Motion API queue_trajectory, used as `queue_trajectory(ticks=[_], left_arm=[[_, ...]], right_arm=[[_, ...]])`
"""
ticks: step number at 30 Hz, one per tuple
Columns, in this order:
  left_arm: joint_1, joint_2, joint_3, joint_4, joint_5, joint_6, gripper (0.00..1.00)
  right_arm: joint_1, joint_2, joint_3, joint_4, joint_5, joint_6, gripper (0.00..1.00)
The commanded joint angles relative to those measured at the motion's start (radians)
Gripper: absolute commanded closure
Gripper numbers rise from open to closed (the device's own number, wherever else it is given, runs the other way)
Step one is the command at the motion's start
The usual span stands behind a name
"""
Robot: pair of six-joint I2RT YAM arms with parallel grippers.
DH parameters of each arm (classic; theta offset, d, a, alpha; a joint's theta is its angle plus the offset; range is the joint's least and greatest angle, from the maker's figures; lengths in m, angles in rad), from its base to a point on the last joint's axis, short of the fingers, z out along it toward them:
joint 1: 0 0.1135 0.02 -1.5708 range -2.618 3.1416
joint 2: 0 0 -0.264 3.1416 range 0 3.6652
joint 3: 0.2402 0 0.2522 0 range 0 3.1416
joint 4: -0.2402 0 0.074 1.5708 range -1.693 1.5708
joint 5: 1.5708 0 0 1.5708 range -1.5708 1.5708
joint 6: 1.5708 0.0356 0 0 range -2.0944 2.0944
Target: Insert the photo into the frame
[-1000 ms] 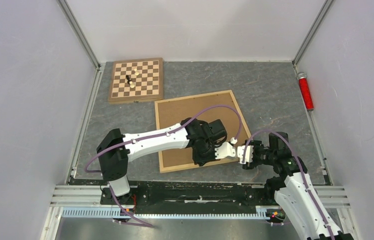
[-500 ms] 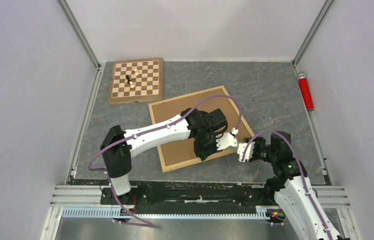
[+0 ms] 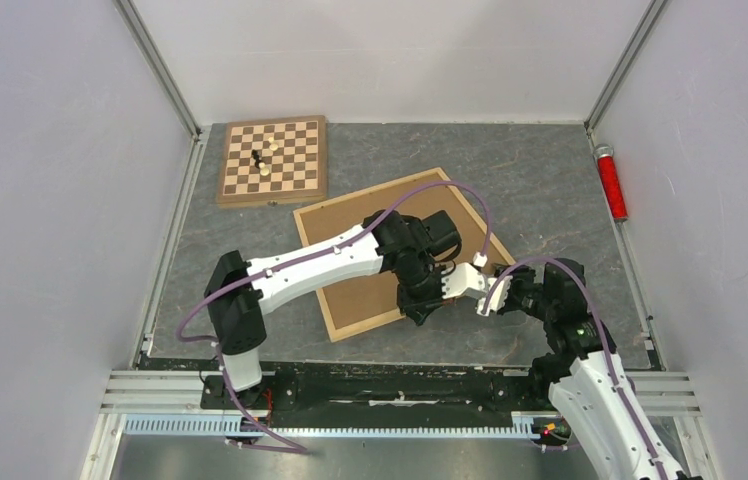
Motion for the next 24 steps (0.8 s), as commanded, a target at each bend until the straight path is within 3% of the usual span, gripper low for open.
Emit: queue_trajectory(ticks=[1,4,8,11,16,24], left_arm=[[-0.021,-0.045,0.035,0.013,0.088,-0.002,0.98],[-0.013,-0.065,0.029,0.036,0.066,-0.014,0.9],[0.007,-0.109,0.006,0.076,0.025,-0.027,0.67],[0.011,-0.178,-0.025,0.127,-0.099,-0.033,0.55],[0.01,-0.299,-0.044,0.171,-0.347,0.006,0.46],[0.011,-0.407,-0.016,0.204,-0.652,0.171,0.32]], right_arm=[[0.0,0.0,0.131,0.096,0.027,0.117,0.8],[0.001,0.002,0.167,0.083,0.021,0.132,0.84],[0.001,0.017,0.191,0.064,0.035,0.142,0.85],[0.001,0.027,0.221,0.043,0.045,0.161,0.85],[0.001,0.083,0.363,-0.058,0.017,0.22,0.84],[0.001,0.246,0.723,-0.365,-0.045,0.234,0.84]])
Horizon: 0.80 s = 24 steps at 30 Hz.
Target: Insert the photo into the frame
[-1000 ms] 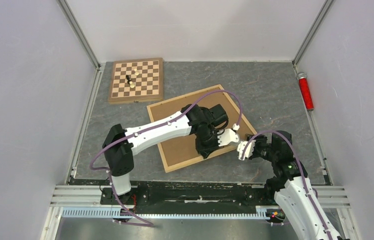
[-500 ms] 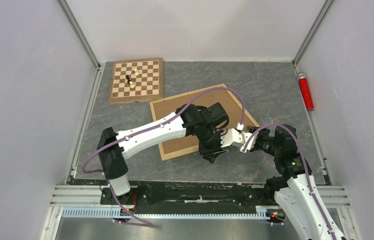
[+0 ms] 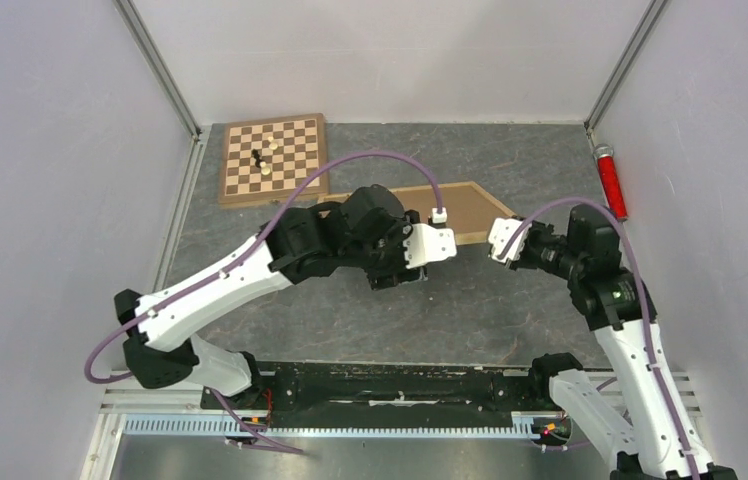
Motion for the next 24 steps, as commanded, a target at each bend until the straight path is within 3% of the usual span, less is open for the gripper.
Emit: queue_trajectory(ticks=[1,6,14,18,24], left_arm=[[0.018,-0.042,0.008,0.077,-0.299,0.171,0.31],[0.071,-0.126,0.003,0.179,-0.311,0.19,0.25],[0.206,-0.205,0.029,0.269,-0.351,0.192,0.21],[0.246,-0.198,0.093,0.277,-0.401,0.191,0.18],[0.372,-0.167,0.154,0.265,-0.366,0.158,0.13]], right_arm=[[-0.007,0.061,0.229,-0.151,-0.042,0.088,0.84],[-0.007,0.171,0.427,-0.288,-0.076,0.132,0.84],[-0.007,0.284,0.659,-0.339,-0.071,0.283,0.86],[-0.008,0.324,0.739,-0.326,-0.054,0.369,0.88],[-0.034,0.372,0.773,-0.285,-0.01,0.475,0.95]])
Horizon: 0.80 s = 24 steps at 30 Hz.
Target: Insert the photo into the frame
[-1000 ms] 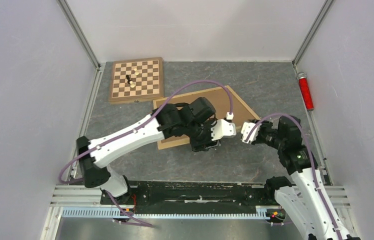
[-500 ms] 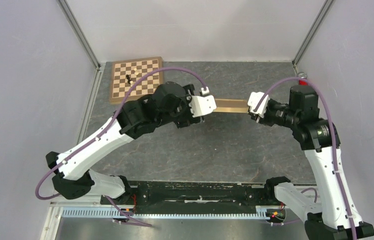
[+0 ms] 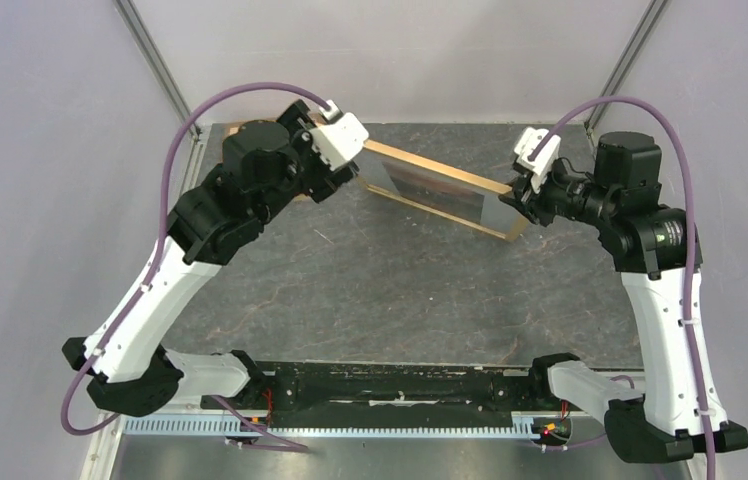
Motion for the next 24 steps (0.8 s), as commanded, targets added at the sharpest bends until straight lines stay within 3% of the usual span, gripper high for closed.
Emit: queue_trajectory(ticks=[1,8,13,24], left_arm=[[0.097,0.03,0.058,0.038,0.012,-0.013,0.13],[0.293,0.143,0.076,0.038,0.182,-0.141,0.12],[0.397,0.216,0.061,0.082,0.345,-0.199,0.12],[0.452,0.359,0.027,0.205,0.465,-0.289,0.12]], right_arm=[[-0.03,0.038,0.071,0.103,0.036,0.153,0.96],[-0.082,0.144,0.146,0.116,0.065,0.21,1.0],[-0.191,0.23,0.241,0.107,-0.024,0.227,1.0],[-0.376,0.419,0.334,0.111,-0.151,0.229,1.0]])
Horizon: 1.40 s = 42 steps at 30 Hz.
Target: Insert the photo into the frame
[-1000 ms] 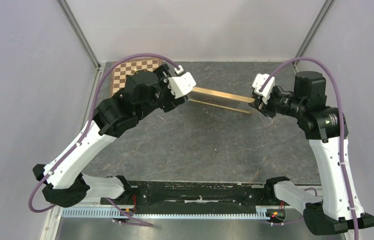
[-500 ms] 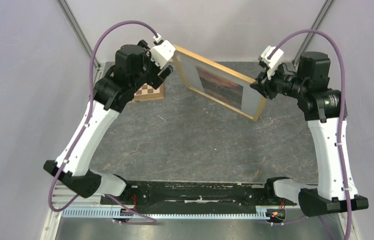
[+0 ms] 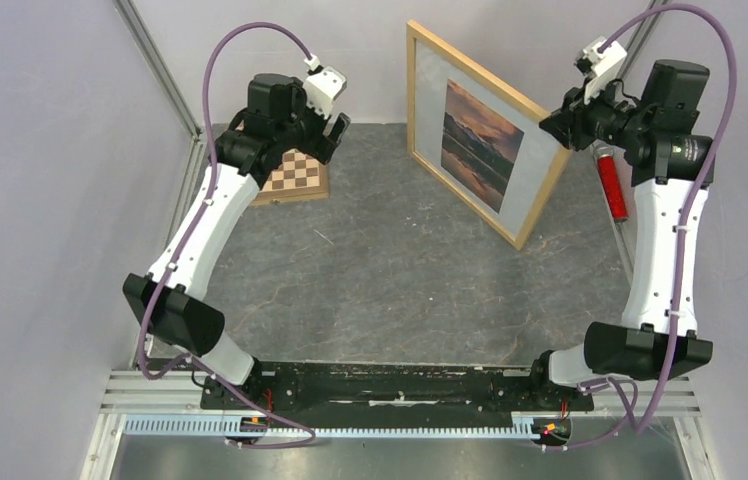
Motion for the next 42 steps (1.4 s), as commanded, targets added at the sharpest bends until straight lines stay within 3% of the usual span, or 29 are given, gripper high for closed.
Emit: queue_trajectory(ticks=[1,30,36,42], left_arm=[[0.008,0.046,-0.008,0.072,0.071,-0.08,0.12],[-0.028,0.035,-0.134,0.103,0.173,-0.159,0.15],[-0.059,0.049,-0.137,0.099,0.163,-0.153,0.16],[-0.065,0.055,-0.147,0.101,0.167,-0.154,0.16]], right_arm=[[-0.061,0.064,0.039,-0.02,-0.031,0.002,1.0],[-0.462,0.389,0.117,-0.219,-0.215,-0.247,1.0],[-0.493,0.401,0.034,-0.263,-0.239,-0.331,1.0],[-0.536,0.352,-0.172,-0.326,-0.28,-0.525,1.0]])
